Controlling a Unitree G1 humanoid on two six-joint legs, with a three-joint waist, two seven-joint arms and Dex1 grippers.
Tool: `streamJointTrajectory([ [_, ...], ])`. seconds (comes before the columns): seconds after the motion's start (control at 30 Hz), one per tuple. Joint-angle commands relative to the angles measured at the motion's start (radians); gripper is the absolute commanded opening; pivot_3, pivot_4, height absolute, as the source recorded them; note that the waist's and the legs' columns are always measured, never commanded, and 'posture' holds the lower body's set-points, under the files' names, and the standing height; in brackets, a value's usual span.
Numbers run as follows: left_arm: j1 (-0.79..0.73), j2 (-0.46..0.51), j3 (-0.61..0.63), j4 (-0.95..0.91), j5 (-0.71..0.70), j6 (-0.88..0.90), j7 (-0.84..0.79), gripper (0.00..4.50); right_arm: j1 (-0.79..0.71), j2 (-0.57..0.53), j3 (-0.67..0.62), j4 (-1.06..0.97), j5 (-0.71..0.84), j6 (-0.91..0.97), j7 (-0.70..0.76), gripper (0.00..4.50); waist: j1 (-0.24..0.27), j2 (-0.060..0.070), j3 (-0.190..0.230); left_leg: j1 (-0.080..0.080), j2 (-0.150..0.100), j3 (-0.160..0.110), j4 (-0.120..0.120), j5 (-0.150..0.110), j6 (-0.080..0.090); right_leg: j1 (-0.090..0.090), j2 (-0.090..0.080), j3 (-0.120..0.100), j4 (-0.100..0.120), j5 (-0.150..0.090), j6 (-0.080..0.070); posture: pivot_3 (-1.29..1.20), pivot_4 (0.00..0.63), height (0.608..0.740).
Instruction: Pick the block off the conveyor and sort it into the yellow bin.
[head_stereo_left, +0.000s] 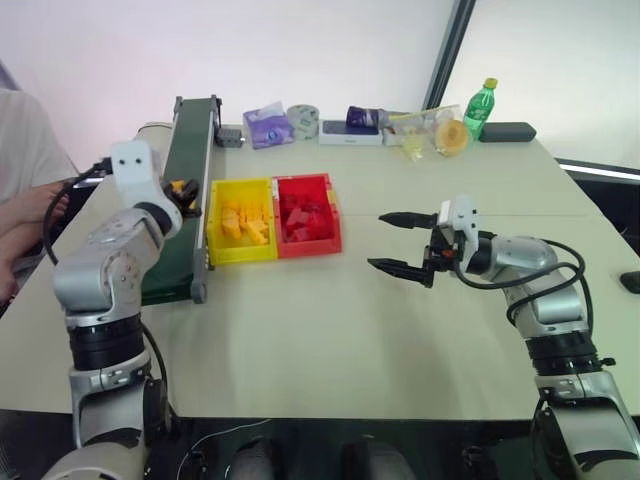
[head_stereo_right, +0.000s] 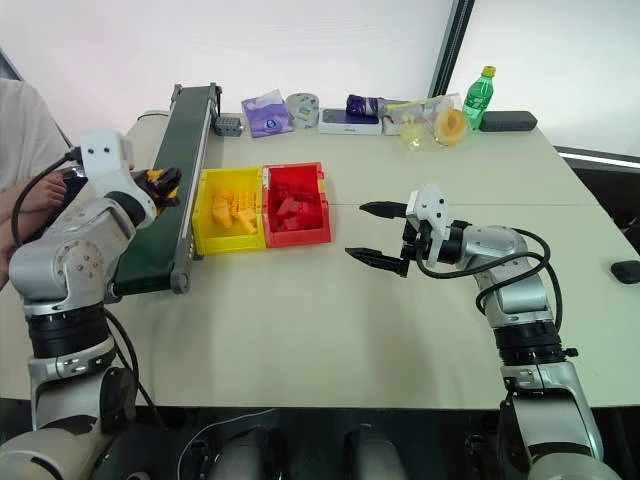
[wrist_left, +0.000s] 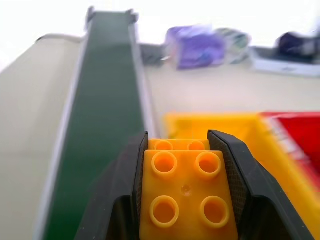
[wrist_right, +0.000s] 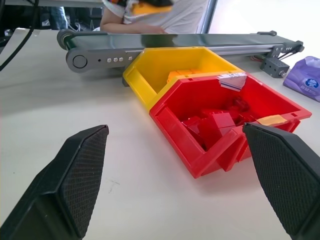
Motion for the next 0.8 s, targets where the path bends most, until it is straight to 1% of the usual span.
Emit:
streamJointTrajectory([
  [0.03, -0.027, -0.003, -0.083, 0.018, 0.034, -0.070, -0.039, 1.37, -0.014, -0.005, -0.028, -0.054, 0.030, 0.006, -0.003, 4.50, 0.000, 0.000, 0.000, 0.000, 0.000, 0.000, 0.000, 0.000, 0.000, 0.000, 0.000, 0.000, 0.000, 0.000, 0.000, 0.00, 0.150, 0.740],
  [0.07, -0.032, -0.005, -0.099, 0.031, 0.044, -0.087, -0.043, 1.37, -0.013, -0.005, -0.028, -0.060, 0.034, 0.011, -0.003, 4.50, 0.000, 0.000, 0.000, 0.000, 0.000, 0.000, 0.000, 0.000, 0.000, 0.000, 0.000, 0.000, 0.000, 0.000, 0.000, 0.00, 0.150, 0.740],
  [0.23, -0.094, -0.083, -0.143, 0.167, 0.078, -0.187, -0.035, 1.37, -0.010, -0.008, -0.036, -0.079, 0.041, 0.027, -0.015, 4.50, 0.000, 0.000, 0.000, 0.000, 0.000, 0.000, 0.001, 0.000, 0.000, 0.000, 0.001, 0.000, 0.000, 0.000, 0.000, 0.00, 0.150, 0.740],
  [0.37, -0.153, -0.119, -0.208, 0.368, 0.157, -0.329, -0.050, 1.37, 0.002, 0.000, -0.045, -0.132, 0.061, 0.059, -0.048, 4.50, 0.001, 0.000, 0.000, 0.000, -0.001, 0.000, 0.001, 0.000, 0.000, 0.000, 0.001, 0.000, 0.000, 0.000, 0.000, 0.00, 0.150, 0.740],
  [0.43, -0.174, -0.121, -0.210, 0.426, 0.176, -0.360, -0.047, 1.37, 0.008, -0.002, -0.044, -0.146, 0.061, 0.064, -0.057, 4.50, 0.001, 0.000, 0.000, 0.000, -0.001, 0.000, 0.001, 0.000, 0.000, 0.000, 0.001, 0.000, 0.000, 0.000, 0.000, 0.00, 0.150, 0.740],
  [0.5, -0.194, -0.127, -0.185, 0.470, 0.178, -0.373, -0.024, 1.37, 0.016, -0.007, -0.049, -0.156, 0.063, 0.068, -0.067, 4.50, -0.002, 0.000, 0.000, 0.000, -0.001, 0.001, 0.000, 0.000, 0.000, 0.000, 0.001, 0.000, 0.000, 0.000, 0.000, 0.00, 0.150, 0.740],
  [0.6, -0.210, -0.127, -0.178, 0.505, 0.189, -0.401, -0.012, 1.37, 0.025, -0.013, -0.058, -0.173, 0.070, 0.077, -0.076, 4.50, -0.002, 0.000, 0.000, 0.000, -0.001, 0.001, 0.000, 0.000, 0.000, -0.001, 0.001, 0.000, 0.000, 0.000, 0.000, 0.00, 0.150, 0.740],
  [0.8, -0.208, -0.153, -0.171, 0.520, 0.168, -0.399, -0.029, 1.37, 0.018, -0.006, -0.072, -0.190, 0.096, 0.107, -0.098, 4.50, 0.001, 0.000, 0.000, 0.000, -0.001, 0.001, 0.000, 0.000, 0.000, -0.001, 0.001, 0.000, 0.000, 0.000, 0.000, 0.00, 0.150, 0.740],
])
